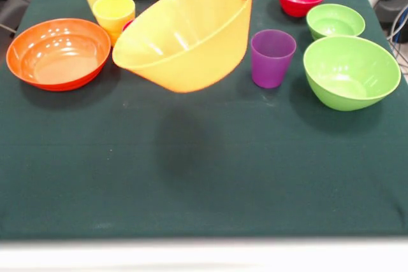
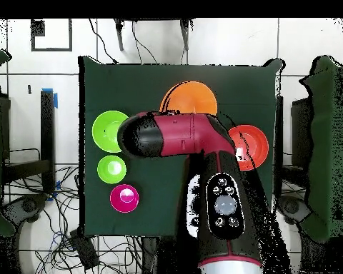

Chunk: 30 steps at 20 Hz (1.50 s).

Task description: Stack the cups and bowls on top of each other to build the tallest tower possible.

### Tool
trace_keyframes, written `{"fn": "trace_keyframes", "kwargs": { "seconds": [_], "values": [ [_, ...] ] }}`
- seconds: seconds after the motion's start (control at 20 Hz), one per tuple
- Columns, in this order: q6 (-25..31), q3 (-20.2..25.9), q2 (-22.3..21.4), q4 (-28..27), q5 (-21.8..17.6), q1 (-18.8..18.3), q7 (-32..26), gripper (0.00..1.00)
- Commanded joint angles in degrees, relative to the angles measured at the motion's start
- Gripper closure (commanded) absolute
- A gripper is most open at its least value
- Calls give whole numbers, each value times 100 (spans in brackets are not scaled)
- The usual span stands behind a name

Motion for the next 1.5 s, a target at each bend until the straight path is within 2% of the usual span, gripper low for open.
{"fn": "trace_keyframes", "kwargs": {
  "seconds": [0.05,0.45,0.95,1.25,1.4,1.45,1.5],
  "values": [
    [224,764,286,-497,-493,-11,-832,100],
    [307,716,627,-1002,-785,114,-744,100],
    [508,795,861,-1739,-1044,108,-997,100],
    [318,843,969,-1759,-1244,70,-995,100],
    [413,856,962,-1739,-1326,62,-1099,100],
    [459,860,956,-1727,-1349,57,-1135,0],
    [501,844,954,-1724,-1387,72,-1160,0]
  ]
}}
